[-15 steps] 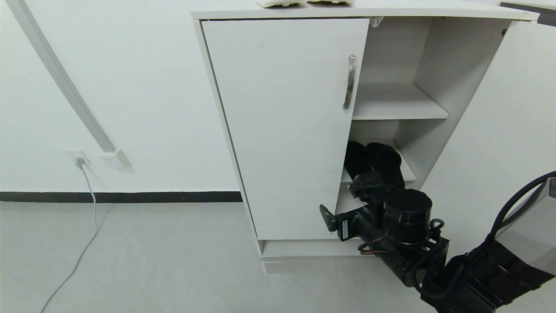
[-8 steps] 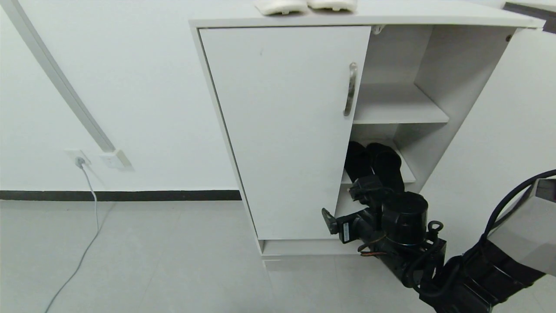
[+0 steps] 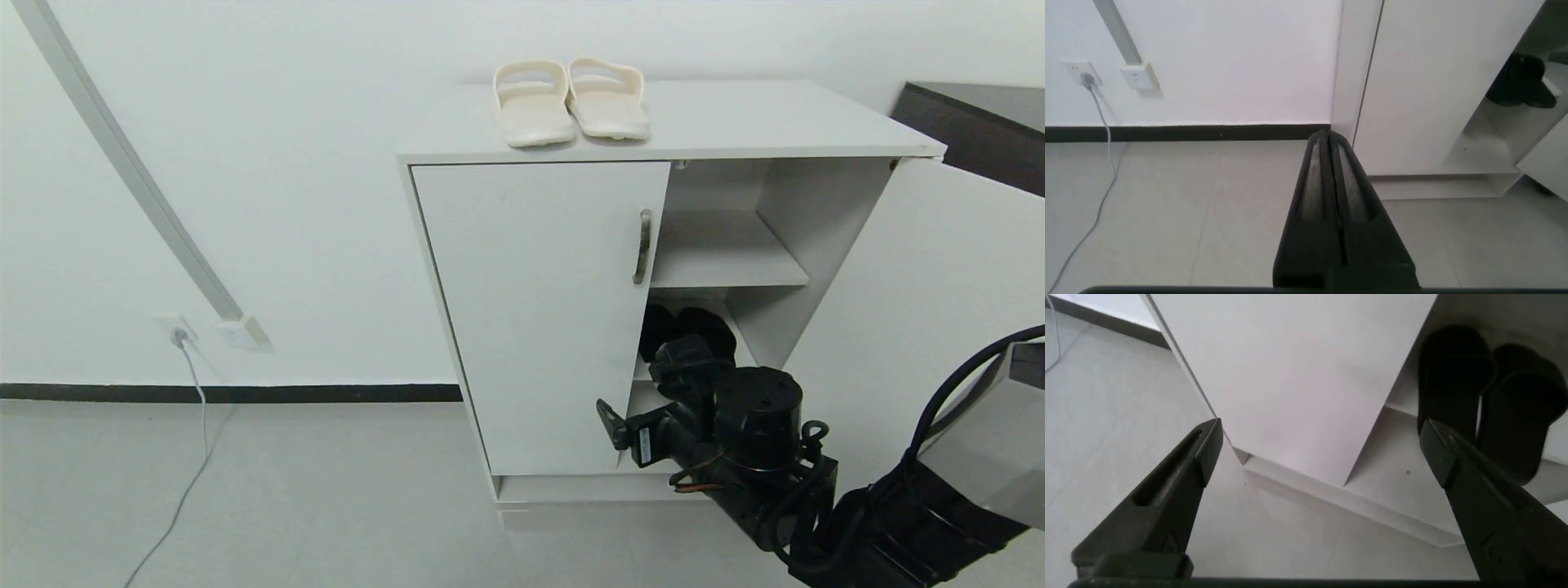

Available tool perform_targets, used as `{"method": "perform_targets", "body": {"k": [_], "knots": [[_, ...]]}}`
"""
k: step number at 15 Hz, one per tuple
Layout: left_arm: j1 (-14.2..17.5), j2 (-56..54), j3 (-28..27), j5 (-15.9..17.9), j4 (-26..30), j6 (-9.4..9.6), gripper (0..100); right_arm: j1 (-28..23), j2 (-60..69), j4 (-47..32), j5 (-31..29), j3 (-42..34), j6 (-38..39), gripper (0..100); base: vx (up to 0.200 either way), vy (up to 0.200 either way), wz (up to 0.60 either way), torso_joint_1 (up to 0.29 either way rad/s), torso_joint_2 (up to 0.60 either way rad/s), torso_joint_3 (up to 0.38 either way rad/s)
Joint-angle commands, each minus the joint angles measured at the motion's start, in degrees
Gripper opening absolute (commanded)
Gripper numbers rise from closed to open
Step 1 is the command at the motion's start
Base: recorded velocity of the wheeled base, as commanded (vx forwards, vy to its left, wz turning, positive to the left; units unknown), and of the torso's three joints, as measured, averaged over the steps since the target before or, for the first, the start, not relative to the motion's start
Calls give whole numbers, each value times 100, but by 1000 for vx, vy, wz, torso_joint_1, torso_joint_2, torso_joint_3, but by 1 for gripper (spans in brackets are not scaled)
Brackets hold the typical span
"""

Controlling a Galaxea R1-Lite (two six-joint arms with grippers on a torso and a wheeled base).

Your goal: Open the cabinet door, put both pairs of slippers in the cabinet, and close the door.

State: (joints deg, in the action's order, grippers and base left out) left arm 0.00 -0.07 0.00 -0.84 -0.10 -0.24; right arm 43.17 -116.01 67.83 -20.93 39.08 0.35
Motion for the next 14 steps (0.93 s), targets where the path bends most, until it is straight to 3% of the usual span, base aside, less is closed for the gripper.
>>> {"method": "perform_targets", "body": {"k": [1,14], "knots": [[0,7,0,-4,1,-2,0,51,17,11,1,-24,0,100,0,0,0,149,-466,-330],[0,7,0,23,1,42,0,254,166,2,309,-261,35,100,0,0,0,191,-507,-310]]}}
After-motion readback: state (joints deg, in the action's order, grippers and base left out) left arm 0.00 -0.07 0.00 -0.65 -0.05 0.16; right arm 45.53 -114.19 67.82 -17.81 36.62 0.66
